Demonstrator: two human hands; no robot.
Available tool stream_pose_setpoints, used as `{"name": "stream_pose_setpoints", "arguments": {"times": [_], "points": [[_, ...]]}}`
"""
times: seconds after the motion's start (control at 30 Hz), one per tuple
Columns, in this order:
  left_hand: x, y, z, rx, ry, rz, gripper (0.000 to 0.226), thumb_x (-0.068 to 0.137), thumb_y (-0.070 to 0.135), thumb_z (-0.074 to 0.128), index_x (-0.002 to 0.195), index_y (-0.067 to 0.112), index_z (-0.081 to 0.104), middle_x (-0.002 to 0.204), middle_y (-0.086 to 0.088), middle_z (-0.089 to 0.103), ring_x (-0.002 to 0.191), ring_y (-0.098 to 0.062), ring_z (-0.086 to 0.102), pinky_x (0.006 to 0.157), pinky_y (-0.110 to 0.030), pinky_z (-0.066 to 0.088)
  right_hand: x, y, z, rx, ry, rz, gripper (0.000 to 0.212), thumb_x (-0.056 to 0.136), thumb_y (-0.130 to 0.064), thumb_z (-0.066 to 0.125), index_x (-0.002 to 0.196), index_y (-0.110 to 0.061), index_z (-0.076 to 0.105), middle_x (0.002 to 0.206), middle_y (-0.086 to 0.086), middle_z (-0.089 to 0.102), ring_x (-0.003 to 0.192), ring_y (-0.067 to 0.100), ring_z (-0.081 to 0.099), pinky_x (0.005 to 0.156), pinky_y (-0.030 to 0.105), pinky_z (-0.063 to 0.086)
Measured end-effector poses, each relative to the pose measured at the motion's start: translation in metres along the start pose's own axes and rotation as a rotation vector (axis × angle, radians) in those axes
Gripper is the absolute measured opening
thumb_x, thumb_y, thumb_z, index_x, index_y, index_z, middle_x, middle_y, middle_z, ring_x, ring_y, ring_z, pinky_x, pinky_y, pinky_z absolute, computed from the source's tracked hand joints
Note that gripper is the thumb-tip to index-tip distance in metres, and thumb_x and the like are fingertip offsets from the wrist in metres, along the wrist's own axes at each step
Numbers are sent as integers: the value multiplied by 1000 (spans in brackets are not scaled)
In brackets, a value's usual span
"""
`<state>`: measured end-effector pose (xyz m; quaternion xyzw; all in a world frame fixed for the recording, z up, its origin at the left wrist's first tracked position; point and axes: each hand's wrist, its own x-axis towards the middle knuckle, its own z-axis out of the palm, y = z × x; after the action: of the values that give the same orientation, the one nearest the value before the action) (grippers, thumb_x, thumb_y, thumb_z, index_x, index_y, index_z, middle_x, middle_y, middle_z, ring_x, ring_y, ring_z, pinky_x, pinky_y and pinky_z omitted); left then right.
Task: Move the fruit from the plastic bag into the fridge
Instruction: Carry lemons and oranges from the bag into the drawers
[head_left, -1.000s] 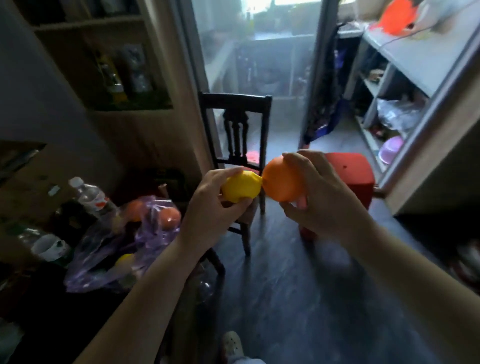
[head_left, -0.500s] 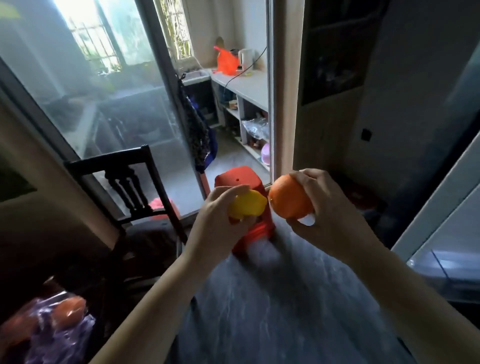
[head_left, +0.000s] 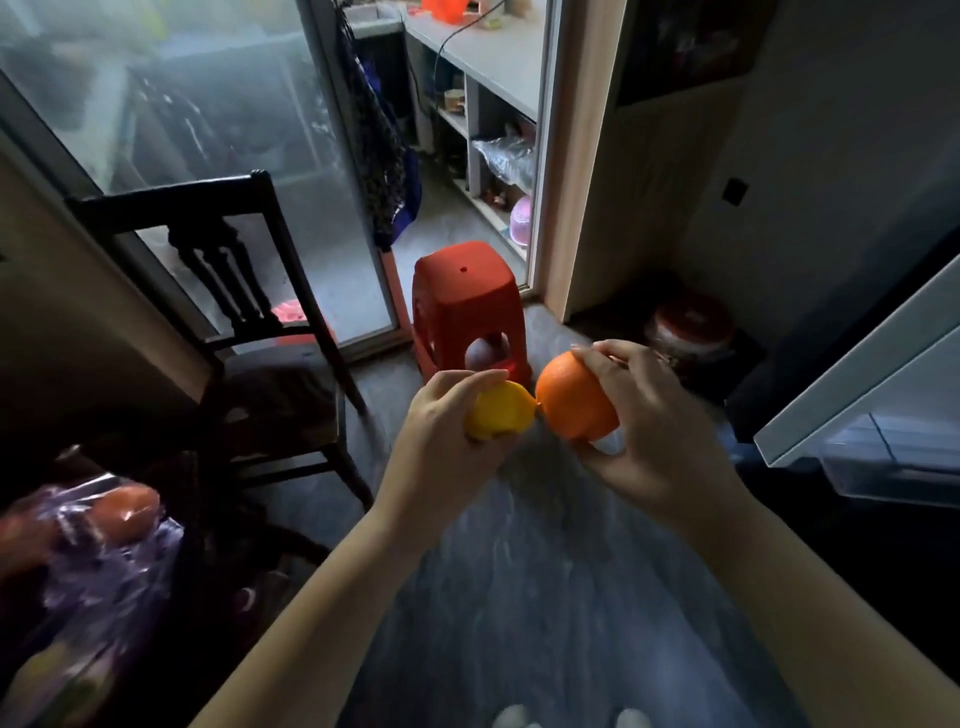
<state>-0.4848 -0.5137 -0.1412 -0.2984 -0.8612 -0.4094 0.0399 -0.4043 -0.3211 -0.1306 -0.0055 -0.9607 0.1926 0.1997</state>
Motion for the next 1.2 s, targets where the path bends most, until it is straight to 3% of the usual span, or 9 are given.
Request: {"name": "stream_pose_setpoints", "arguments": {"times": [0.2, 0.37, 0.5, 0.63, 0.8, 0.97, 1.1, 1.2], "points": [[-15, 15, 5, -15, -10, -6, 54, 73, 36, 76, 123, 31, 57, 117, 16, 46, 106, -10, 47, 81, -20, 45, -21, 1, -10, 82, 18, 44, 84, 69, -33, 78, 140, -28, 33, 138, 2, 38, 122, 26, 44, 90, 38, 46], [-15, 55, 28, -14, -44, 74, 53, 73, 34, 78, 122, 30, 60, 115, 16, 48, 100, -2, 45, 75, -2, 32, -49, 26, -43, 71, 39, 78, 87, 67, -23, 82, 141, -27, 36, 137, 1, 38, 125, 25, 41, 96, 45, 45], [-15, 106, 71, -76, -67, 131, 52, 72, 29, 80, 120, 28, 61, 114, 14, 50, 100, -2, 48, 79, -8, 37, -86, 65, -92, 21, 44, 127, 89, 68, -27, 82, 143, -27, 34, 140, 1, 35, 126, 24, 39, 94, 43, 45], [-16, 173, 129, -153, -122, 204, 52, 69, 35, 77, 118, 29, 61, 112, 13, 52, 101, -10, 53, 84, -26, 46, -138, 112, -152, 1, 77, 196, 87, 70, -33, 79, 143, -26, 32, 140, 0, 34, 126, 20, 37, 96, 36, 40], [-19, 274, 205, -125, -227, 379, 51, 72, 35, 73, 120, 23, 61, 114, 4, 56, 104, -9, 52, 89, -20, 41, -217, 177, -225, -59, 206, 333, 81, 69, -25, 80, 139, -22, 40, 138, 2, 38, 126, 23, 40, 101, 28, 31], [-34, 369, 283, -174, -356, 444, 52, 72, 32, 73, 122, 27, 58, 116, 6, 53, 104, -11, 52, 88, -28, 45, -300, 231, -293, -125, 309, 461, 82, 68, -24, 81, 139, -23, 40, 140, 1, 37, 125, 25, 40, 99, 35, 41], [-48, 424, 340, -217, -428, 515, 54, 74, 29, 75, 123, 35, 54, 116, 14, 48, 108, -5, 48, 87, -20, 41, -359, 267, -333, -178, 351, 553, 86, 66, -20, 82, 140, -25, 39, 141, -1, 35, 126, 22, 38, 97, 28, 36], [-50, 460, 376, -197, -489, 563, 56, 74, 31, 75, 125, 36, 53, 117, 15, 47, 109, -5, 46, 88, -21, 39, -390, 291, -352, -170, 398, 612, 86, 67, -18, 82, 140, -28, 38, 141, -3, 34, 126, 20, 39, 97, 29, 39]]}}
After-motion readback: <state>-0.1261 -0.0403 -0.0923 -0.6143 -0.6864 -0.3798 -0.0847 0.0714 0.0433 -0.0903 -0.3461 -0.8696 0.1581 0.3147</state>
